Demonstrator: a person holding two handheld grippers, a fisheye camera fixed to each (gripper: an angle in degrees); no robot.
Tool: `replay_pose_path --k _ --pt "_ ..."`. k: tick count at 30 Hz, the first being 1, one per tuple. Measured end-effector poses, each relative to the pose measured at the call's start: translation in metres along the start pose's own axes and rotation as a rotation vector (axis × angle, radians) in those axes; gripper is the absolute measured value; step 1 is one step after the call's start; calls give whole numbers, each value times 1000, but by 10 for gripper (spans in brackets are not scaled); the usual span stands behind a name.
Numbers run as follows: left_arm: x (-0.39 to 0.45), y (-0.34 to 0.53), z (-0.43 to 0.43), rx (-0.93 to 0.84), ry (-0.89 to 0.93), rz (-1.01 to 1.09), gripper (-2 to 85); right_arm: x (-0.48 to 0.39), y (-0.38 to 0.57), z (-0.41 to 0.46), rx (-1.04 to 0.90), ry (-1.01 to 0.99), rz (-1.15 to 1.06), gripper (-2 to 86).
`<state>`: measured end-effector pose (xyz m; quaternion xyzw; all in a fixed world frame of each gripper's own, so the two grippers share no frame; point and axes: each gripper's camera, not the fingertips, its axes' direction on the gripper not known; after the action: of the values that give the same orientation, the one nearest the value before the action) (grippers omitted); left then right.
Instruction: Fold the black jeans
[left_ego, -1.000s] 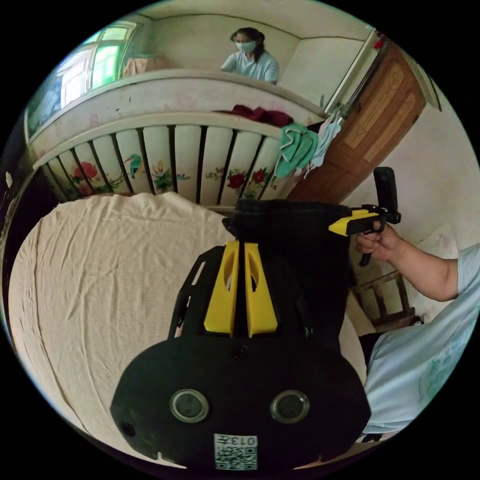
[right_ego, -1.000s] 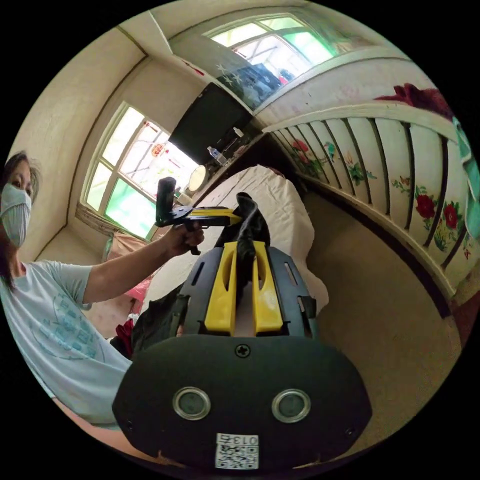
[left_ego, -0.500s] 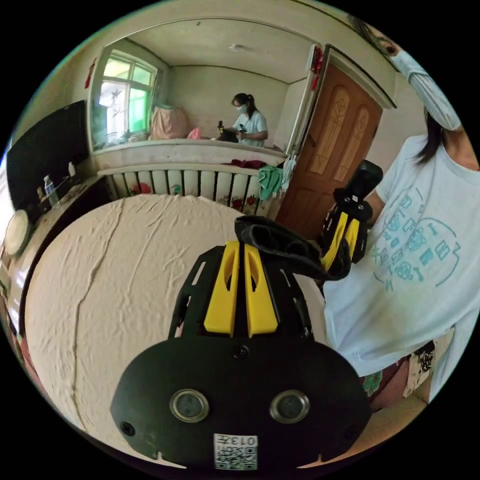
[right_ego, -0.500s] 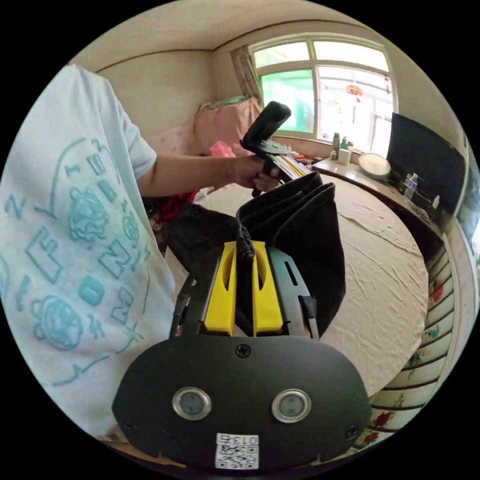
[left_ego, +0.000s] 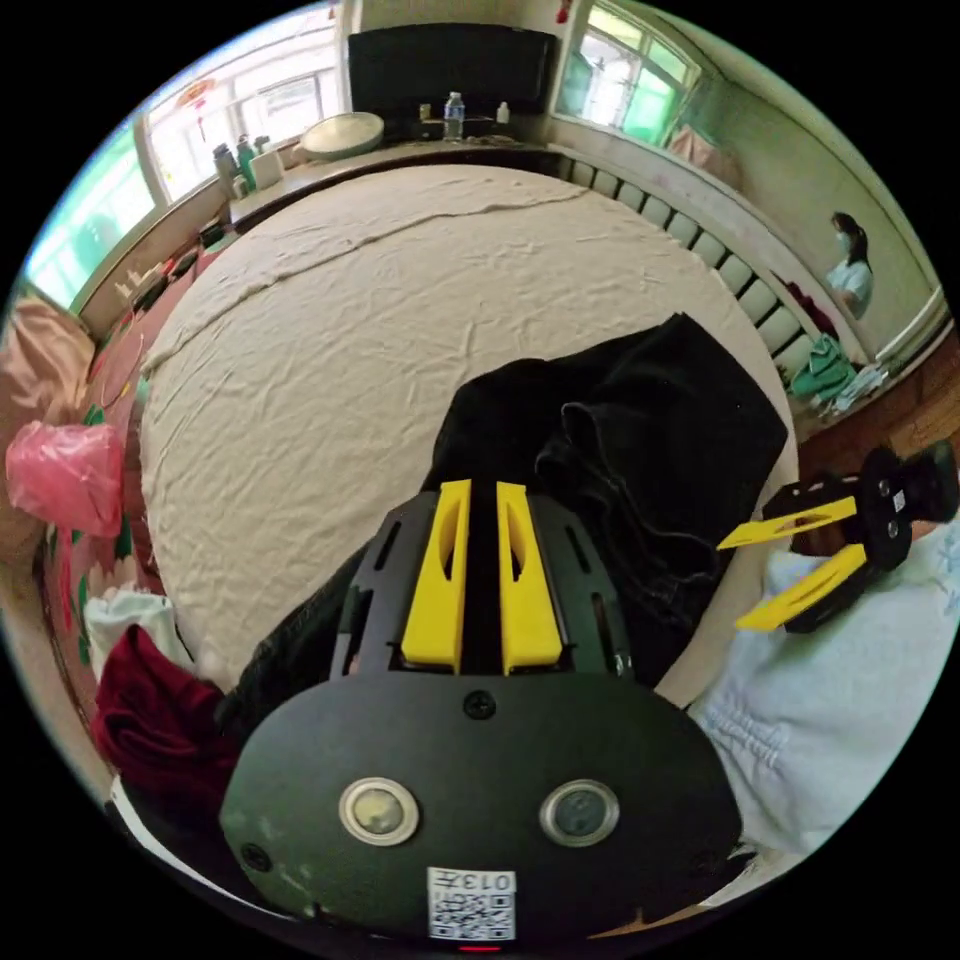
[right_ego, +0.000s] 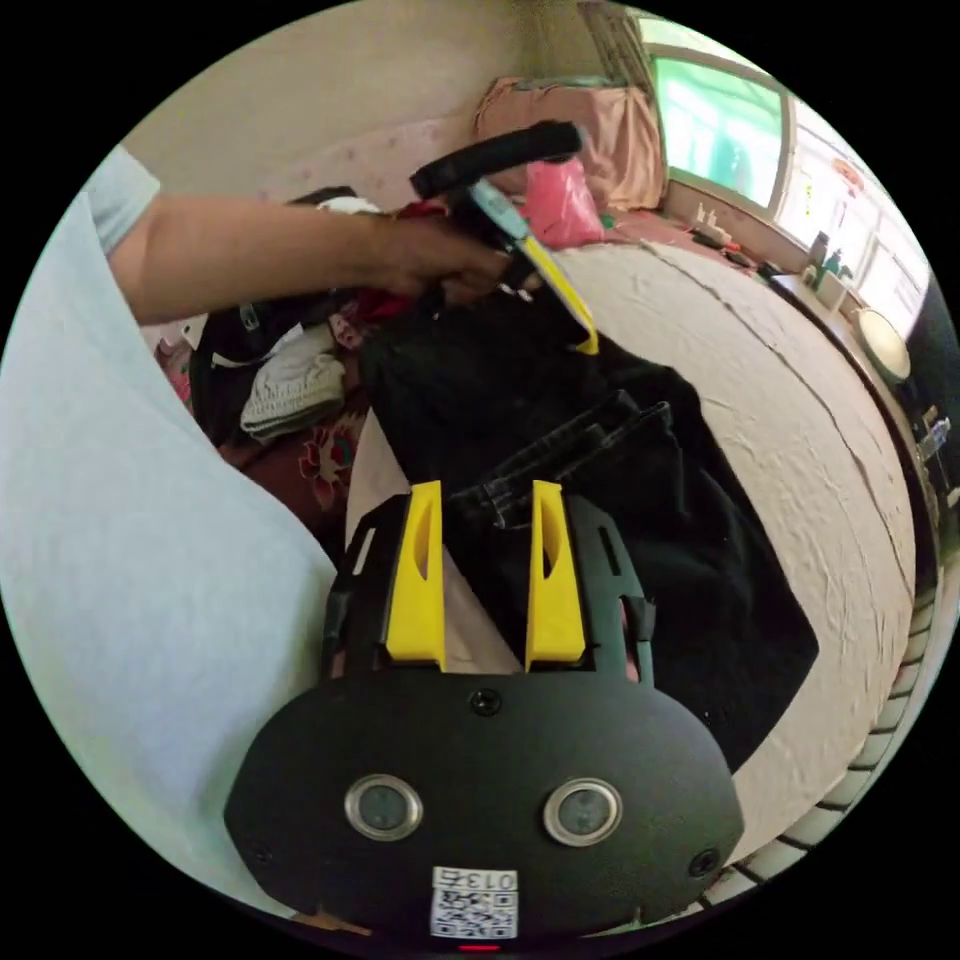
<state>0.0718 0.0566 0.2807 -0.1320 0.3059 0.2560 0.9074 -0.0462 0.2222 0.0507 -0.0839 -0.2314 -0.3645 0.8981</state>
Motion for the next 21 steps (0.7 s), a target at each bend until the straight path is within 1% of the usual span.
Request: replay_pose_path --k 1,2,3,6,7,9,10,11,12,13,14,16,17,18,20,21 --pt "2 4 -4 3 23 -20 67 15 5 -15 38 113 54 109" --pt "10 10 -7 -9 77 -39 77 25 9 -21 48 171 90 106" --pt "25 16 -6 -15 113 -36 84 50 15 -27 23 246 158 104" --pt "66 27 8 -82 113 7 101 122 33 -25 -101 389 339 102" --pt "72 28 11 -82 113 4 104 146 40 -22 -121 400 411 100" --pt "85 31 29 -132 124 -9 107 165 42 -12 -156 344 450 94" --pt "87 32 35 -158 90 -5 100 164 38 2 -205 342 400 88" --pt "88 37 47 -216 5 9 87 160 36 10 -233 352 360 84" --pt "89 44 43 -180 -53 47 65 151 35 30 -298 380 288 78" --pt "88 47 42 -194 -56 69 54 147 39 46 -330 408 256 73" --pt "84 53 37 -198 -34 87 41 148 40 49 -325 405 271 71" --pt "73 64 26 -193 20 62 29 164 39 37 -297 359 409 53" --pt "65 72 20 -193 64 30 24 166 38 31 -282 362 422 51" --pt "58 79 11 -172 121 -1 21 161 34 16 -218 377 422 48" --pt "53 85 -4 -130 162 -15 18 140 21 5 -166 359 322 47" --pt "53 86 -10 -119 136 -10 16 121 12 10 -181 325 219 47"
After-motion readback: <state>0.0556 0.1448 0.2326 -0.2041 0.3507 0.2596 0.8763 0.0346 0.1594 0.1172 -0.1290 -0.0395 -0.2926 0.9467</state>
